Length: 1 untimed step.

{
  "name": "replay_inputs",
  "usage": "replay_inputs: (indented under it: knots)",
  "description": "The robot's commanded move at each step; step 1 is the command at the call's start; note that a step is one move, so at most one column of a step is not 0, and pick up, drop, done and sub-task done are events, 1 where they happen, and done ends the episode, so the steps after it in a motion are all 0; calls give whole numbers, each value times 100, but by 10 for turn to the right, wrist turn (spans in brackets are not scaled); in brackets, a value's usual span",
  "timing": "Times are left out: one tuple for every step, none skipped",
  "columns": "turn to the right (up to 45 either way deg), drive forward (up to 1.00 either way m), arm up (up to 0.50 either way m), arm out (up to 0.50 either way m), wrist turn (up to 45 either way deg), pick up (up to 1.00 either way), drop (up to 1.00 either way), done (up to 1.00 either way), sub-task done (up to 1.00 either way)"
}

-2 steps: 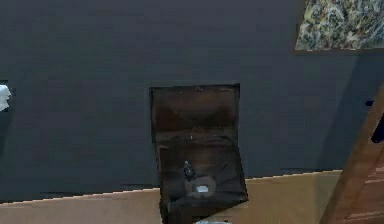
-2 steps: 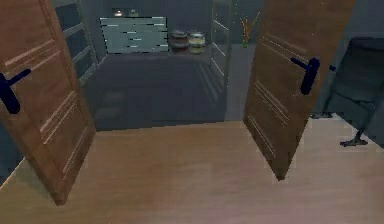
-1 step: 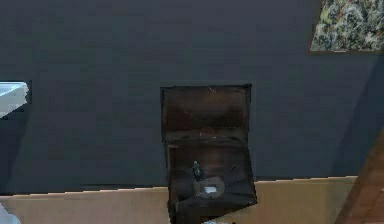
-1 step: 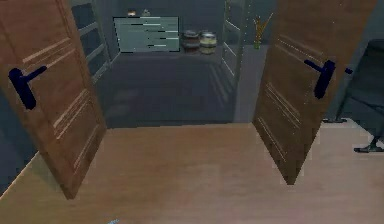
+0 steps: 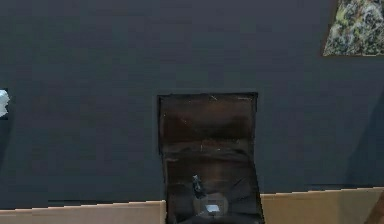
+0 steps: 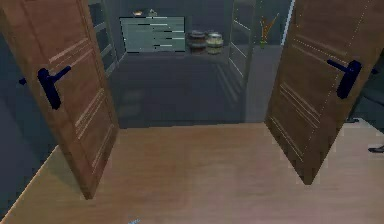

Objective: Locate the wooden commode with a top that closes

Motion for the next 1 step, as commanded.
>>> replay_inputs:
  knots:
    - [0,0,0,0,0,0,0,100,0]
